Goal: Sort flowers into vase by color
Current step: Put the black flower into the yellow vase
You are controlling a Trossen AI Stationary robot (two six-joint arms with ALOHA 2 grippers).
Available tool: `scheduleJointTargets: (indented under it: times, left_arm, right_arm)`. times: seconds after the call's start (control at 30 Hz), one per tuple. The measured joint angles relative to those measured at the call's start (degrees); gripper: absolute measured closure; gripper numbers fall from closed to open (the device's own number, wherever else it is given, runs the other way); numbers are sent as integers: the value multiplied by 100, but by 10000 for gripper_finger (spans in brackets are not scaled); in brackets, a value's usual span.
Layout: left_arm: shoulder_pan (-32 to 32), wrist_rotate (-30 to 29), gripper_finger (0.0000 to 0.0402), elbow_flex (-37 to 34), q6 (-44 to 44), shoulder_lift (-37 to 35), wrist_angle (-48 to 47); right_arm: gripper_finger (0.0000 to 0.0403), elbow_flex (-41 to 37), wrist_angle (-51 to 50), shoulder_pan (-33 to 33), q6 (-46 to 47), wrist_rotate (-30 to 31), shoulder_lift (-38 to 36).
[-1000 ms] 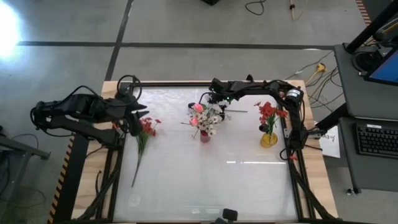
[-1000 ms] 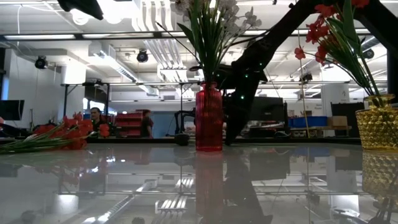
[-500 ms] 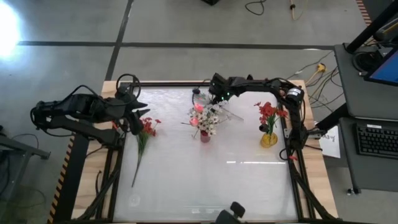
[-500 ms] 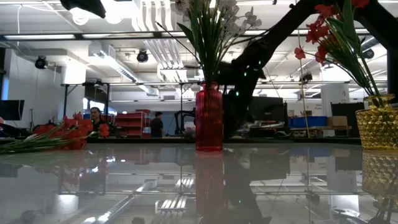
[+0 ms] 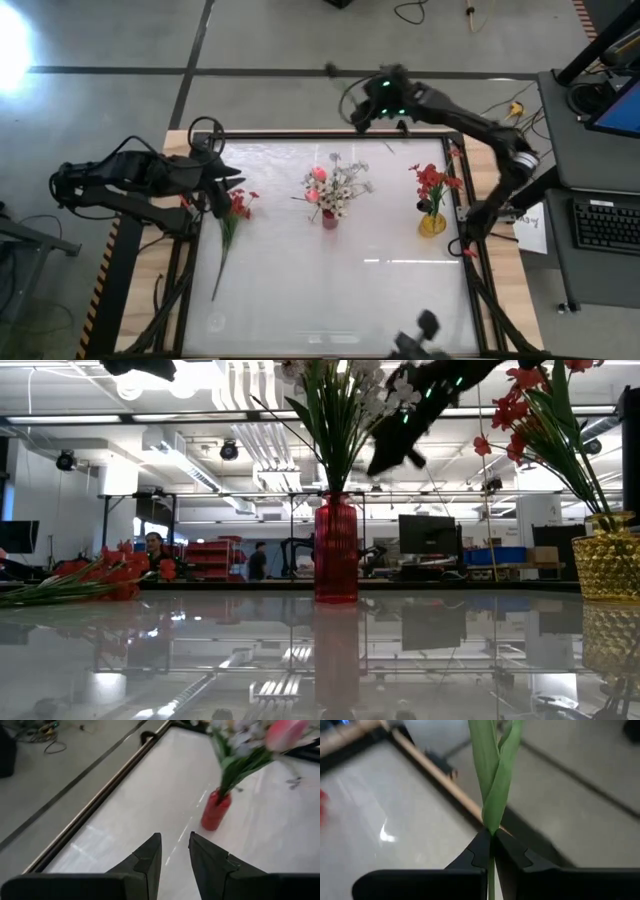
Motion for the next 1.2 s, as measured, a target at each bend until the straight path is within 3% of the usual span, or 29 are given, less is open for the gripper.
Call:
scheduleJointTargets:
  times: [0.17,0.33,0.73,0.97,1.2]
  left_arm:
    - [0,176,316,0,463,137,564]
    - [0,187,316,0,1129,339,1158]
    - [0,604,316,0,1606,656,1483]
    - [-2,781,316,0,1608,661,1482]
    - [-2,783,316,0,1566,696,1505]
  right_arm:
    - [390,0,413,266,31,-37,-1025]
    - [390,-13,751,982,50,-39,-1731]
    - [390,-37,930,3863,125,-11,-2263]
    - [390,-114,1011,5466,-5,1406,-2285]
    - [390,-578,1019,6655,482,2863,-2555]
